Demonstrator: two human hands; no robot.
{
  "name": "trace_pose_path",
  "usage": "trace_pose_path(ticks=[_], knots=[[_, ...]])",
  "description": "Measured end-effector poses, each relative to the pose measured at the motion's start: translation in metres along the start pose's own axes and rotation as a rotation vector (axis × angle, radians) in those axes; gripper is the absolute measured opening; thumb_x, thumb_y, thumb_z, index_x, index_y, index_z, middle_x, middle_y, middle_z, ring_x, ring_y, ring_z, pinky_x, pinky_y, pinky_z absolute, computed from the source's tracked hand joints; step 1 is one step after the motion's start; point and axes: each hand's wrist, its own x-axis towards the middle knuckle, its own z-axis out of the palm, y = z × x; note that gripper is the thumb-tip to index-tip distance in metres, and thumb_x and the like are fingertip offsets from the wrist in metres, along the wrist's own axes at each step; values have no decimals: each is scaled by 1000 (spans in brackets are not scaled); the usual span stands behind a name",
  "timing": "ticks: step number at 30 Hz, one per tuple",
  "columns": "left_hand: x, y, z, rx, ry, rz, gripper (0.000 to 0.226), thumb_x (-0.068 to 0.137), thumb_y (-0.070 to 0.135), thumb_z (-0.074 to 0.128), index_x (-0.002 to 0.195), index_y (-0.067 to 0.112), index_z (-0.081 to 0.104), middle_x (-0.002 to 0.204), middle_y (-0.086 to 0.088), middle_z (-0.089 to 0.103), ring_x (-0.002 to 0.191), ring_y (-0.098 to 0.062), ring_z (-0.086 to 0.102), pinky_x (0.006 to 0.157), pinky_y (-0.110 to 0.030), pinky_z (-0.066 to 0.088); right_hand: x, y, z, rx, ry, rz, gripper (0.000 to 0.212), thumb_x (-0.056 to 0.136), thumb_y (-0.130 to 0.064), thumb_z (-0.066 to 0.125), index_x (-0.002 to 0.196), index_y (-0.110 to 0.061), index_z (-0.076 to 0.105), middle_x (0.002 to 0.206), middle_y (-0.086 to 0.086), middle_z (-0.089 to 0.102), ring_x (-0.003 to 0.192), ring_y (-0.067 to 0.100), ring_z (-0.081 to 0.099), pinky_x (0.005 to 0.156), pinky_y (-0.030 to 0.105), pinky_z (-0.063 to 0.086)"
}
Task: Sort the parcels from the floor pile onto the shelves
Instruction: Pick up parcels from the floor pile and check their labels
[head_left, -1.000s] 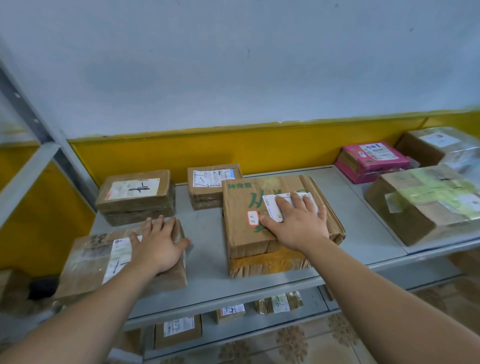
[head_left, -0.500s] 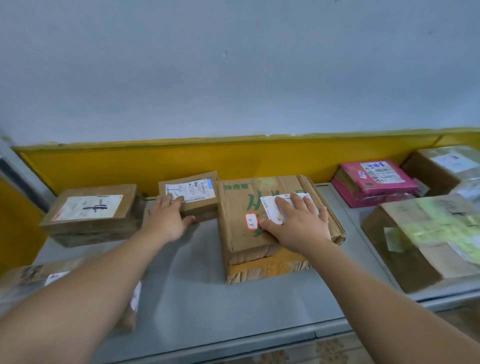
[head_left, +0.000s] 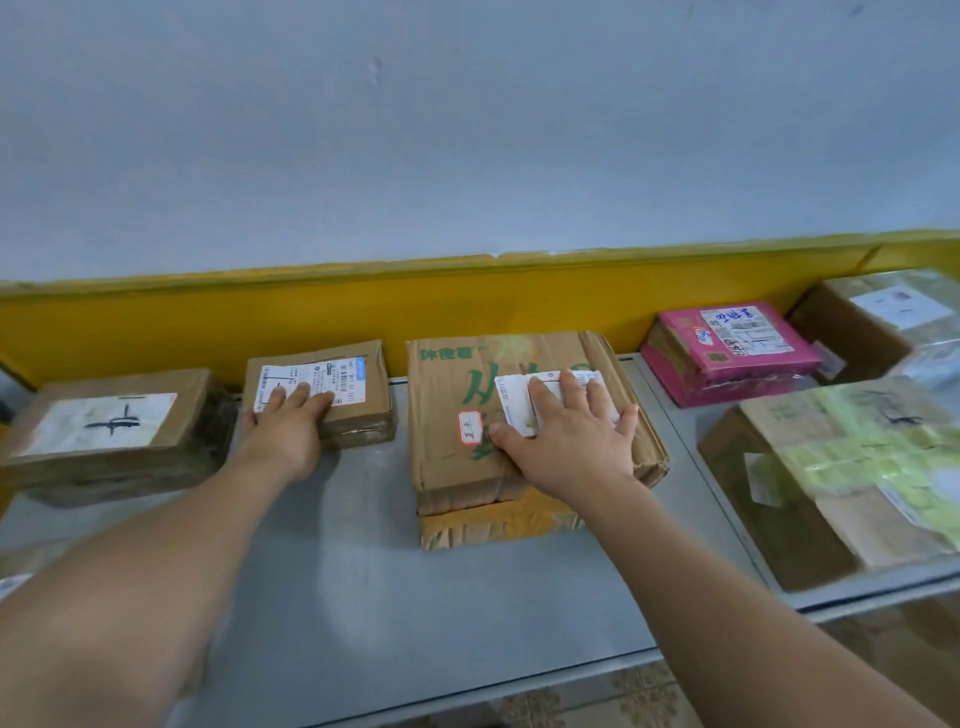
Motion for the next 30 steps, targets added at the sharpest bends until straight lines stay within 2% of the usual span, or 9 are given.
trace_pose_path(ticks=[4,8,15,17,19,22,26,30], knots=[[0,1,-1,-17,4,0,68,93,5,44,152,31,21,163,-2,6,150,-29,2,118,-56,6,9,-1,0,-19,10,-21,75,91,-77,24,155,-39,15,167,1,1,152,32,-8,114,66,-7],[0,-2,-2,-2,-4,12,74,90,-3,42,152,30,21,163,-2,5,150,-30,2,118,-55,7,36,24,-8,3,35,29,77,88,-80,25,154,-41,21,166,-2,7,152,28,-4,115,65,-5],[-1,-1,-3,2,-38,-6,71,92,-1,39,151,33,20,164,1,5,150,-28,1,119,-55,5,71,38,-13,-39,78,0,79,84,-82,24,152,-42,25,165,-3,12,152,26,1,115,65,-3],[-1,1,-3,-11,-46,-17,64,96,8,39,151,34,20,164,0,5,150,-29,1,119,-56,5,77,35,-15,-36,76,-15,78,85,-81,24,153,-41,25,165,-2,12,152,28,1,115,66,-3],[-2,4,-3,-9,-63,-26,58,100,26,41,152,35,16,164,0,3,150,-30,0,119,-57,5,82,31,-16,-36,77,-25,78,86,-80,24,153,-40,25,165,-1,12,152,29,0,115,66,-4],[-5,12,-7,7,-126,-50,69,99,44,42,153,40,-1,163,0,-8,150,-30,-7,119,-56,1,89,24,-17,-35,75,-26,80,85,-81,22,153,-40,25,166,0,12,152,30,0,115,67,-5],[-7,17,-5,72,-173,-61,78,97,52,42,151,38,-14,161,-2,-20,148,-32,-15,117,-59,-3,98,17,-18,-37,74,-33,80,86,-81,22,153,-38,25,166,3,9,152,32,-2,114,68,-6],[-6,18,-4,84,-181,-65,80,97,54,42,151,38,-15,161,-2,-20,148,-32,-16,116,-61,-3,101,11,-15,-36,64,-35,81,87,-81,21,154,-37,22,166,4,6,152,35,-4,113,69,-7]])
